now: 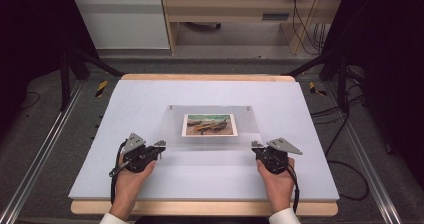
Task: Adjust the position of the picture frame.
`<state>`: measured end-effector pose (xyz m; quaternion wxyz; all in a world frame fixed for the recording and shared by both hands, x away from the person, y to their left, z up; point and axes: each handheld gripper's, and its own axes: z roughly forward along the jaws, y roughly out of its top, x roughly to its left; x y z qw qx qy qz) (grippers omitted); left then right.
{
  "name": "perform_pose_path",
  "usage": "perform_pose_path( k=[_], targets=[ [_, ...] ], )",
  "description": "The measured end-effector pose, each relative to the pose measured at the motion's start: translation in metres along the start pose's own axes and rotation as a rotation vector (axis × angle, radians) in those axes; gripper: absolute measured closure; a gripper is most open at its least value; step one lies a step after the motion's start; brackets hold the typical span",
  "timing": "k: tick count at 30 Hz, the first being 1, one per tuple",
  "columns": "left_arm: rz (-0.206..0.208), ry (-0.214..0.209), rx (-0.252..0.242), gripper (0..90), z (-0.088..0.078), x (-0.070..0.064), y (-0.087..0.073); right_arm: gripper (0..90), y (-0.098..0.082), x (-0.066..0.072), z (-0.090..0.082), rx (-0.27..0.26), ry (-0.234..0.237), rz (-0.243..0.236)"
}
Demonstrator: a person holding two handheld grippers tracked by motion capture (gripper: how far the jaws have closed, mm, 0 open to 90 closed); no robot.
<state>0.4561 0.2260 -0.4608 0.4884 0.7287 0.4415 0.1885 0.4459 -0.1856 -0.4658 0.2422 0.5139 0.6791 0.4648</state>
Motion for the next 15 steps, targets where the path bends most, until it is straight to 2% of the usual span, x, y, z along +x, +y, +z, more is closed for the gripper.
perform_pose_path(
  k=[15],
  targets=[
    [-0.001, 0.022, 0.038, 84.4, 0.0021, -0.0046, -0.0063, 84.6, -0.0047, -0.0013, 0.0013, 0.037, 0.000, -0.001]
  ],
)
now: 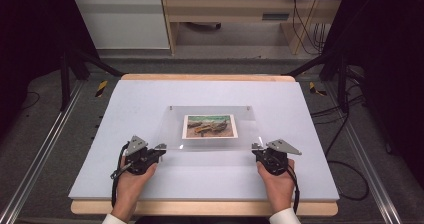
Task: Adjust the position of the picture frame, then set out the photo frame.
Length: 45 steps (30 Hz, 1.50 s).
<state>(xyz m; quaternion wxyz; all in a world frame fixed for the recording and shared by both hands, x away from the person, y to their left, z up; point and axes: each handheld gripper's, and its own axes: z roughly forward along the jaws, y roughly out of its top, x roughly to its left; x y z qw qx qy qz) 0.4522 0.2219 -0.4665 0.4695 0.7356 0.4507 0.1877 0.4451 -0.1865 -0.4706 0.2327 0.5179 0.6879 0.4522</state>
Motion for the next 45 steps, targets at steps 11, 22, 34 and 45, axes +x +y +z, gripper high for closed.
perform_pose_path(
  k=[11, 22, 34, 45],
  targets=[
    [0.007, 0.018, 0.030, 84.4, 0.002, -0.002, -0.003, 84.5, -0.004, -0.001, 0.002, 0.032, 0.004, -0.003],
    [0.016, 0.028, 0.060, 84.4, 0.004, -0.003, -0.006, 84.0, -0.006, -0.002, 0.004, 0.054, 0.008, 0.004],
    [-0.004, 0.021, 0.062, 63.4, 0.001, -0.003, -0.004, 63.6, -0.005, -0.004, -0.002, 0.072, 0.024, 0.010],
    [-0.007, -0.047, 0.067, 10.4, -0.015, -0.003, 0.002, 17.5, -0.005, -0.008, -0.035, 0.066, 0.013, -0.058]
  ],
)
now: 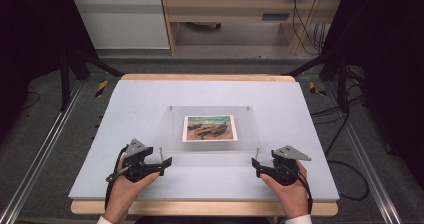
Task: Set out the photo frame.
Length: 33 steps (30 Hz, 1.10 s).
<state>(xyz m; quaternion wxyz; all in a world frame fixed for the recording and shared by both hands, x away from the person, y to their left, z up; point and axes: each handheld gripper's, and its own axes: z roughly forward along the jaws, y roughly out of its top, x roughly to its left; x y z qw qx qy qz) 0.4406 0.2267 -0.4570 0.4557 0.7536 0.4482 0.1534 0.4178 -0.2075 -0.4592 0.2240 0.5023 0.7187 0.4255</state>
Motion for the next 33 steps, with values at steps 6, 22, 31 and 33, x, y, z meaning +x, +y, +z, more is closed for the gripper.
perform_pose_path(
  k=[6, 22, 31, 33],
  targets=[
    [-0.017, -0.051, -0.022, 8.6, -0.003, 0.008, 0.003, 10.1, 0.002, -0.006, -0.008, -0.050, 0.028, -0.004],
    [0.073, -0.070, -0.062, 8.8, -0.002, 0.022, 0.055, 26.4, 0.052, 0.007, 0.001, -0.116, -0.046, -0.197],
    [-0.004, -0.082, 0.011, 7.7, 0.014, 0.029, 0.047, 19.1, 0.073, 0.007, 0.033, -0.027, 0.044, -0.171],
    [-0.034, -0.072, 0.020, 7.7, 0.017, 0.032, 0.044, 18.2, 0.069, 0.005, 0.039, -0.005, 0.060, -0.159]
  ],
)
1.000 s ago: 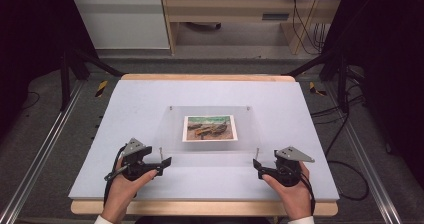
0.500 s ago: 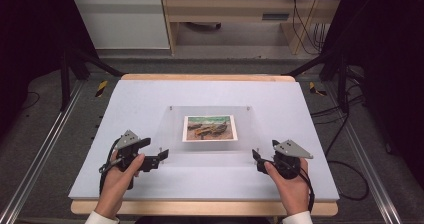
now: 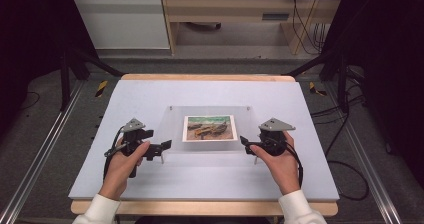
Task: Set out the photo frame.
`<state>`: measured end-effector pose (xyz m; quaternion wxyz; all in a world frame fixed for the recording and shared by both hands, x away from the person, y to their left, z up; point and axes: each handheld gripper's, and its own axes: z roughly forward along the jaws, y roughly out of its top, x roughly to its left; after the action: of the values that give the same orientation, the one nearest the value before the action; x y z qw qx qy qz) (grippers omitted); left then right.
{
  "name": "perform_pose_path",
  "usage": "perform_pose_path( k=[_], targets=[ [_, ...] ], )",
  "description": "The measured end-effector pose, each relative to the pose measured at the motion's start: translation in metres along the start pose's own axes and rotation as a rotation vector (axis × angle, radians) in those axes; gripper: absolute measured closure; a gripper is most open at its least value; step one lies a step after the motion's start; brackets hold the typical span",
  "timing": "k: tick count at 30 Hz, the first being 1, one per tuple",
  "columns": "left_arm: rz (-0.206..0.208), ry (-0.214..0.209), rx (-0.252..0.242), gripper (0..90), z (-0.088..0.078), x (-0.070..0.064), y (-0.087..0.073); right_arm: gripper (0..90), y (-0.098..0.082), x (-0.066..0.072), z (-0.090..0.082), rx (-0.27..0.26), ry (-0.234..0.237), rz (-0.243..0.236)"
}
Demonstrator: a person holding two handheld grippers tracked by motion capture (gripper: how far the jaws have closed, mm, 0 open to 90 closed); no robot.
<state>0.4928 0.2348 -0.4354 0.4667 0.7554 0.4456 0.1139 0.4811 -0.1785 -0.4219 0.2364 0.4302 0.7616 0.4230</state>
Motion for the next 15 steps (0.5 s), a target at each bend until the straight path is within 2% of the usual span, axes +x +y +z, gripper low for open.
perform_pose_path(
  k=[2, 3, 6, 7, 15],
  targets=[
    [-0.025, 0.003, 0.000, 8.5, 0.0022, 0.0014, -0.0011, 17.5, -0.0040, -0.0044, 0.0032, 0.008, 0.019, 0.051],
    [-0.039, -0.003, -0.006, 8.8, 0.0032, 0.0015, -0.0019, 17.3, -0.0047, -0.0056, 0.0037, 0.013, 0.027, 0.059],
    [-0.040, -0.008, -0.004, 10.2, 0.0050, 0.0002, -0.0040, 16.8, -0.0064, -0.0090, 0.0021, 0.019, 0.024, 0.082],
    [-0.042, -0.008, -0.006, 10.2, 0.0050, -0.0001, -0.0047, 16.2, -0.0067, -0.0097, 0.0010, 0.020, 0.036, 0.104],
    [-0.042, -0.015, 0.005, 12.2, 0.0109, -0.0036, -0.0103, 13.7, -0.0096, -0.0117, 0.0035, 0.045, 0.094, 0.139]
  ],
)
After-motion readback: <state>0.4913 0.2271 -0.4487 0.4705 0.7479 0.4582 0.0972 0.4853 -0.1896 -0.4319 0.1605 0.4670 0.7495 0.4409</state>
